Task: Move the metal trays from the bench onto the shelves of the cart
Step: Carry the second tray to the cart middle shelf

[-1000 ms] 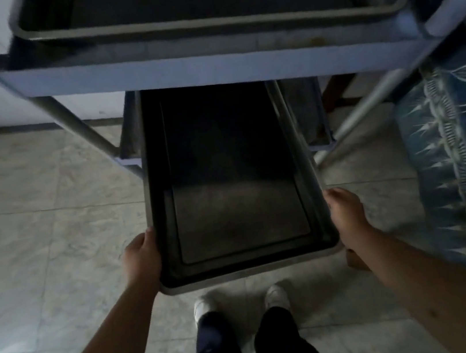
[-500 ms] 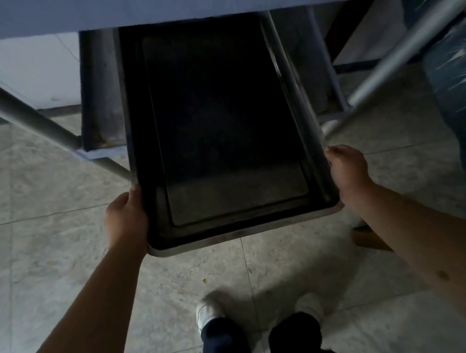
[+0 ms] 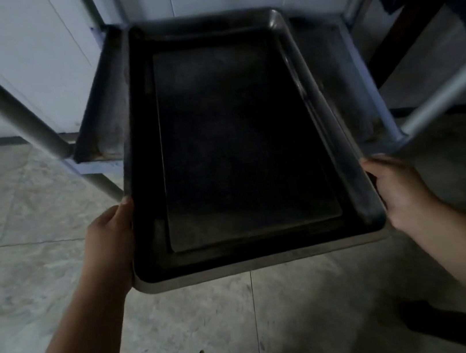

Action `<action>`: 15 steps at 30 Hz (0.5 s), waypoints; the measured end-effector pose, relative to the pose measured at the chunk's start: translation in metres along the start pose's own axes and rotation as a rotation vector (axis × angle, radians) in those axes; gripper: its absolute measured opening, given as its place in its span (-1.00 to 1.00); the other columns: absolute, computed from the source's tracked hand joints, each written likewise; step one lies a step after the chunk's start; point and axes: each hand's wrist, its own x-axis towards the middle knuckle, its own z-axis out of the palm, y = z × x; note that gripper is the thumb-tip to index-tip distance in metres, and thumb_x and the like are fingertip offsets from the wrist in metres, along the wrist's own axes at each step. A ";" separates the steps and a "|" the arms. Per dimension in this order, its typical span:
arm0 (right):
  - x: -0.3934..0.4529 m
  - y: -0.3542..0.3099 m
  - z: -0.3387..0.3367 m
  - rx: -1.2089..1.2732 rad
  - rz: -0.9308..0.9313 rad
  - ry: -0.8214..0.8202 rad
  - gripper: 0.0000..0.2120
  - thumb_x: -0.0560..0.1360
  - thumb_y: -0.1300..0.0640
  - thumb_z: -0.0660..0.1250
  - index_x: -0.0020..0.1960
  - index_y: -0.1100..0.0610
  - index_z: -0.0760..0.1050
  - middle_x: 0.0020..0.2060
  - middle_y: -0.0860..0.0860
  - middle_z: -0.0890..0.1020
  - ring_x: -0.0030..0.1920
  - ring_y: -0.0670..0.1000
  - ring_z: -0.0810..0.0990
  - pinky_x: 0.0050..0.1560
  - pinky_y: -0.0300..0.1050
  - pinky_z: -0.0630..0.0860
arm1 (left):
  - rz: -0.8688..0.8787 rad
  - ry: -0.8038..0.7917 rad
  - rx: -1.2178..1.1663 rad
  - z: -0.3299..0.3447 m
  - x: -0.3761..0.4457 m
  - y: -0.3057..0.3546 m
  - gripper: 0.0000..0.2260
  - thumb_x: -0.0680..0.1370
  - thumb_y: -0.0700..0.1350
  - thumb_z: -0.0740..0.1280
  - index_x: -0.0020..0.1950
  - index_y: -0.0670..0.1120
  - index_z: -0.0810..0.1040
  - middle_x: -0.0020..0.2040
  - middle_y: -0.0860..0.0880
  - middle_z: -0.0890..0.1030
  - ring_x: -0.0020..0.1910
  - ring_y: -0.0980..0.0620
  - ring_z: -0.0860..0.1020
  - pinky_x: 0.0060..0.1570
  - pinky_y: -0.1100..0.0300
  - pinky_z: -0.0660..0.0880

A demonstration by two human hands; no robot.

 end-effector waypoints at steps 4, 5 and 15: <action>0.013 -0.002 -0.006 0.036 -0.027 -0.059 -0.86 0.56 0.27 0.23 -0.09 0.12 0.53 -0.31 0.05 0.55 -0.31 -0.01 0.55 -0.35 -0.19 0.47 | 0.019 0.010 -0.125 0.007 0.000 -0.014 -0.73 0.63 0.04 0.29 -0.09 -0.09 0.66 -0.30 -0.04 0.72 -0.39 0.08 0.67 -0.41 0.17 0.50; 0.017 -0.002 -0.006 0.029 -0.035 -0.068 -0.87 0.56 0.27 0.23 -0.04 0.11 0.53 -0.28 0.06 0.54 -0.30 -0.01 0.55 -0.34 -0.18 0.48 | 0.023 -0.003 -0.165 0.009 -0.001 -0.016 -0.75 0.64 0.01 0.28 -0.08 -0.10 0.66 -0.30 -0.03 0.73 -0.39 0.09 0.68 -0.43 0.20 0.52; 0.059 -0.020 -0.014 -0.078 -0.072 -0.181 -0.84 0.57 0.22 0.31 0.13 0.10 0.56 -0.19 0.04 0.66 -0.20 0.01 0.61 -0.19 -0.13 0.53 | 0.020 -0.091 -0.384 0.017 -0.014 -0.030 -0.73 0.66 -0.07 0.22 -0.03 -0.18 0.65 -0.20 -0.16 0.74 -0.27 -0.08 0.72 -0.37 0.13 0.61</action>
